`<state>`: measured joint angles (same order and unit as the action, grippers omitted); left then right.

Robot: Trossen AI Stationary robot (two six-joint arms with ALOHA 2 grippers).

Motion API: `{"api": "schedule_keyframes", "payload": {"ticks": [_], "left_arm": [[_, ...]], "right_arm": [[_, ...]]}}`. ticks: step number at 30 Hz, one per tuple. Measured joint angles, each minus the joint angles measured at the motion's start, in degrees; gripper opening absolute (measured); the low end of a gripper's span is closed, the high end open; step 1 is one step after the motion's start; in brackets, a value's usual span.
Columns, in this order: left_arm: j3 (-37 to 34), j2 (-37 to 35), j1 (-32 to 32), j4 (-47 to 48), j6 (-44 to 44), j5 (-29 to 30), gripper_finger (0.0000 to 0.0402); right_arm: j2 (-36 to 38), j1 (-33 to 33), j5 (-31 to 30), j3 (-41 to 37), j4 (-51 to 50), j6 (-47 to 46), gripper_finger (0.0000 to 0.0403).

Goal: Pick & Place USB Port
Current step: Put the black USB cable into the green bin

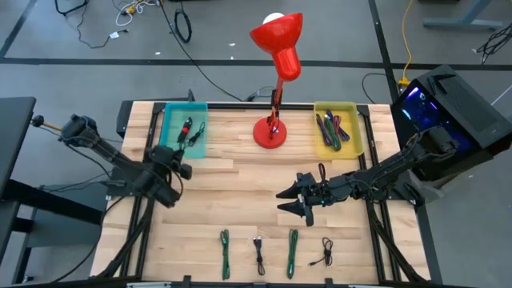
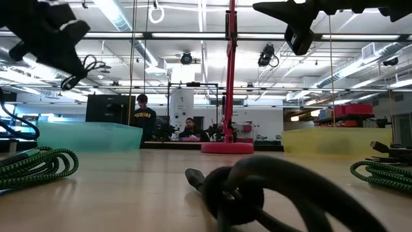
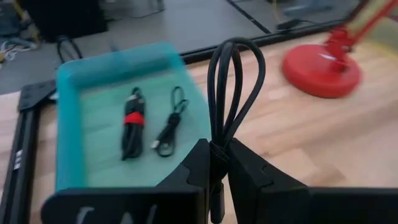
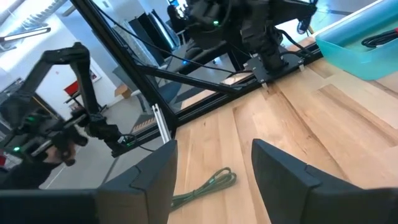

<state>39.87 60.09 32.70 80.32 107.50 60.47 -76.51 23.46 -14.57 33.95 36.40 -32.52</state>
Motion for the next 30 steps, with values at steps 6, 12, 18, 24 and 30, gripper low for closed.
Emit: {"api": "schedule_keyframes", "payload": {"ticks": [6,12,18,24,30], "left_arm": [[-7.81,-9.63,-6.38,-5.66,-0.12,-0.39,0.0034],[-12.28,-17.77,-13.15,-9.63,-2.64,-2.44,0.0034],[-14.05,-19.36,-22.8,-15.7,-8.97,-1.13,0.0034],[-14.05,-19.36,-37.68,-30.53,-33.58,-5.98,0.0034],[-14.05,-18.86,-53.64,-51.17,-61.34,-19.84,0.0034]], "right_arm": [[0.0,0.0,0.01,0.0,0.05,0.59,0.0206],[0.0,0.0,0.02,0.0,1.05,1.46,0.0206],[-0.02,-0.05,0.02,0.0,1.42,1.71,0.0206],[0.0,-0.92,0.18,0.0,1.4,1.97,0.0206],[0.0,-1.14,1.47,0.0,1.33,1.97,0.0206]]}}
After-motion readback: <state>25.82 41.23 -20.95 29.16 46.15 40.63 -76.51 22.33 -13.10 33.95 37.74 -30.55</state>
